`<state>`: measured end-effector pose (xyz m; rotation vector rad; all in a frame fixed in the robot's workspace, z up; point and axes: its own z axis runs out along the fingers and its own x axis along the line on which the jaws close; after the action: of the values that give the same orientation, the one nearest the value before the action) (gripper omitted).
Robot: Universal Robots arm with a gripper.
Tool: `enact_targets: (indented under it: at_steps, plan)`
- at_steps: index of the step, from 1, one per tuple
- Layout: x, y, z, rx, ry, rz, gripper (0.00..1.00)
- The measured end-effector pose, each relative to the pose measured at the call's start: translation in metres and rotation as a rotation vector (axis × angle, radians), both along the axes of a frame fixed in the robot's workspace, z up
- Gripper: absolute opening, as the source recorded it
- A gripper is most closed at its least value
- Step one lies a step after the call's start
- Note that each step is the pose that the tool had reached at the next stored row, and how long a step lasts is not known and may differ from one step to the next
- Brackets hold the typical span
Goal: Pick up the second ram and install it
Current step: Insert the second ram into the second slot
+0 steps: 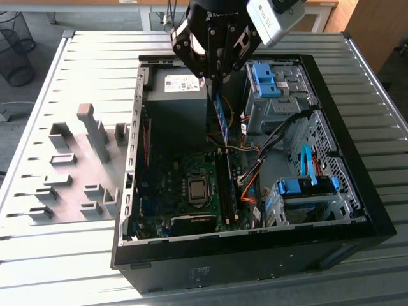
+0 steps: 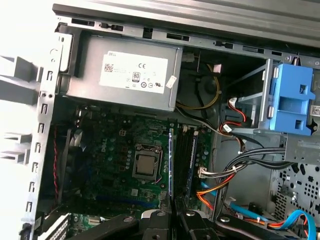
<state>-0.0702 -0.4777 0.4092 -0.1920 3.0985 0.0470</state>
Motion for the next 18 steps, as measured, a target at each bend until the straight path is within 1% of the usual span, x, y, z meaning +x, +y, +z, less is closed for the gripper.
enact_targets:
  at_steps: [5,9,10,12,13,18]
  plan:
    - [0.0004,0.0001,-0.0003,0.0001,0.0009,-0.003,0.14]
    - [0.0006,0.0002,-0.0019,0.0,0.0016,-0.043,0.14]
    - [0.0009,0.0001,-0.0025,-0.0001,0.0023,-0.049,0.14]
    - [0.002,0.0001,-0.004,0.0,0.0073,-0.051,0.14]
    - [0.0023,0.0001,-0.0048,0.0,0.0088,-0.051,0.14]
    - [0.0027,0.0001,-0.0081,-0.0003,0.0105,-0.051,0.14]
